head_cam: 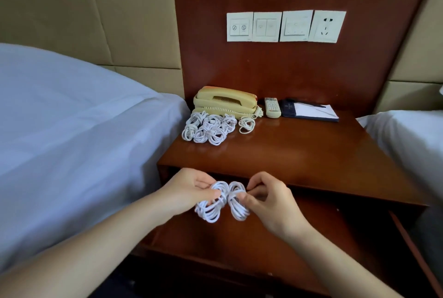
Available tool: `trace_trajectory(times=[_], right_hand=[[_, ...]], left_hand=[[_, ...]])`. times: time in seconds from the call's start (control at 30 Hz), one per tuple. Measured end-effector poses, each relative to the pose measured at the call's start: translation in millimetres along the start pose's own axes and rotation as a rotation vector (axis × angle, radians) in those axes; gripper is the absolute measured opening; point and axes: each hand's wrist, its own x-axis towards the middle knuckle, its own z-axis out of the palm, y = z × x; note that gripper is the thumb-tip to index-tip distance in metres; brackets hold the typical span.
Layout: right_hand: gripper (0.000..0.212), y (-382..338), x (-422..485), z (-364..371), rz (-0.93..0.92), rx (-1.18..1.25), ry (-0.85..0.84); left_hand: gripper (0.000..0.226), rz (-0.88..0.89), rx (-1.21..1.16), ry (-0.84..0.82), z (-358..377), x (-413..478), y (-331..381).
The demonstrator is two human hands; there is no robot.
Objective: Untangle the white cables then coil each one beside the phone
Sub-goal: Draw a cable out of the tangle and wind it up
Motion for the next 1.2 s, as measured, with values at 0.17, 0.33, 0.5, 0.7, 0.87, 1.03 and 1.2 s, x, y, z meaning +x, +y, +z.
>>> trace_trajectory(times=[0.17,0.33,0.5,0.7,0.87,1.03,1.2], right_hand=[[0.03,12.5,14.5,28.7,0.042,-0.197,-0.108],[0.032,21.2,32.3,52.6,0.087,-0.278,-0.161],[0.027,22.7,44.6,73.9,0.17,-0.255,-0.117],[0.027,26.9,38.5,85.1,0.164,-0.223,-0.115],[0.021,33.2,33.9,81.1,0.135,-0.174,-0.126],[0.019,33.2,31.9,84.5,0.123,-0.133,-0.162],[0.02,31.0,32.2,92.1,0.058,-0.163,-0.216]], left_hand=[[0.007,-0.057,0.223,0.052,-4.1,13.5,-19.5],[0.01,-0.067,0.273,0.175,-1.5,30.4,-33.1],[0.013,-0.06,0.279,0.193,-4.7,34.3,-47.6],[0.013,0.026,0.597,0.136,-10.4,31.1,-51.0],[0.025,0.081,0.913,0.037,-13.8,21.7,-40.2],[0.043,0.057,1.131,-0.117,-19.2,10.8,-46.0],[0.039,0.102,1.227,-0.109,-25.8,13.5,-50.4]])
